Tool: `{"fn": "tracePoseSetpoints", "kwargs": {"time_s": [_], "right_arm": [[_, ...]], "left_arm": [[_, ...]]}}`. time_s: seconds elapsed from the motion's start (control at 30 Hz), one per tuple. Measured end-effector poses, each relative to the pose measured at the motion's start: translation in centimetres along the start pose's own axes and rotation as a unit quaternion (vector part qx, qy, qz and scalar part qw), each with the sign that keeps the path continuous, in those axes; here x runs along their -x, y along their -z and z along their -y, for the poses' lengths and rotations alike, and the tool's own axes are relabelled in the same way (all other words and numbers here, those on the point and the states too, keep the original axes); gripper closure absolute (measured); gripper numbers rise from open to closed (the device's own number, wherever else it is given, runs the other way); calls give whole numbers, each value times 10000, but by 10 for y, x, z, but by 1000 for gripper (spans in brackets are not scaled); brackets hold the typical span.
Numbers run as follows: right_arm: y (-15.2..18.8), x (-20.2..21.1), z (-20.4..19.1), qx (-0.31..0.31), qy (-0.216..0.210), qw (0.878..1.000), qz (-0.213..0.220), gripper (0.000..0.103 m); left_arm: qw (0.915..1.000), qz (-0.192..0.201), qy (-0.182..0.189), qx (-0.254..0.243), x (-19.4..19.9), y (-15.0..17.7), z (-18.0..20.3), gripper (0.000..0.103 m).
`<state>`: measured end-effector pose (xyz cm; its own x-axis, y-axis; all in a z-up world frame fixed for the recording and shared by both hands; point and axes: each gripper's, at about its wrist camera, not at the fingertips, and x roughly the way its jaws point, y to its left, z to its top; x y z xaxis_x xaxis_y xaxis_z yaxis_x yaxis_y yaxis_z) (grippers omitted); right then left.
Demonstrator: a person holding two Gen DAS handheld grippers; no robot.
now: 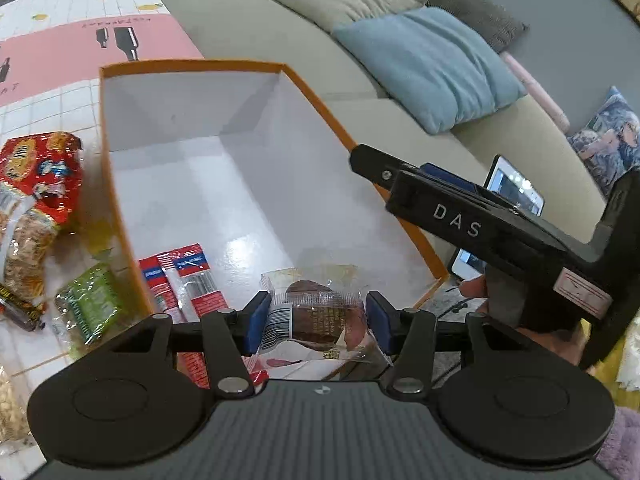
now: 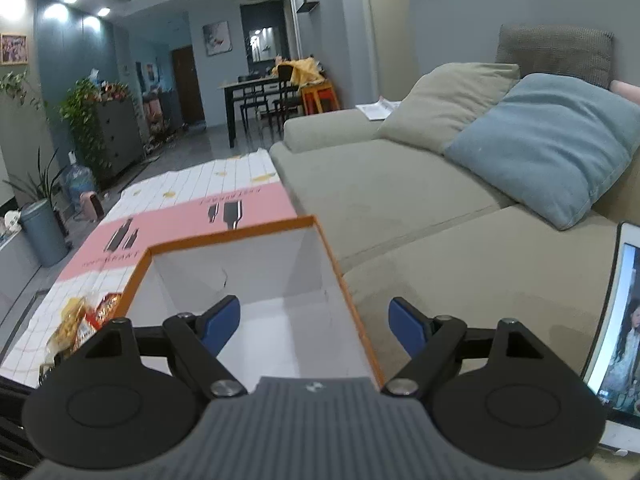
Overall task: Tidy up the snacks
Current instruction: 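Lower the brown snack pack into the box and open the left gripper, then move both tools back over the remaining snacks on the table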
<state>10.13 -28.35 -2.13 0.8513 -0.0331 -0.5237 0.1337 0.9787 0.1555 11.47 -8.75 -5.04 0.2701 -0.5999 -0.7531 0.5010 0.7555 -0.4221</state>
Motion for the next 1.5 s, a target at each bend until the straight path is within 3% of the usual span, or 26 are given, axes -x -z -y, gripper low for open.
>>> {"fn": "tracePoseSetpoints", "kwargs": {"time_s": [0.1,0.2,0.37,0.53,0.83,1.0,1.3,1.5], "right_arm": [[-1,-2,0,-1,-100,9999,-78,23],[1,-1,-5,20,-186,9998,-95,23],[3,-3,-11,178,-199,9995,-180,23],[5,-4,-14,237,-152,9993,-261,23],[8,-8,-28,428,-145,9978,-489,23],[9,3,-43,611,-157,9974,-341,23],[7,47,-87,668,-589,9955,325,23],[13,76,-125,641,-1265,9871,742,23]], "left_arm": [[9998,-66,-167,-41,-7,2,2,39],[9992,61,-166,-352,0,5,7,15],[9950,521,-466,-708,18,9,15,15],[9928,599,-681,-777,33,12,12,15],[9880,1284,-854,-68,76,12,-13,15],[9658,1885,-1779,-8,99,12,-12,15],[9438,2234,-2430,168,135,21,-36,16],[9196,2431,-3080,172,160,34,-62,16]]}}
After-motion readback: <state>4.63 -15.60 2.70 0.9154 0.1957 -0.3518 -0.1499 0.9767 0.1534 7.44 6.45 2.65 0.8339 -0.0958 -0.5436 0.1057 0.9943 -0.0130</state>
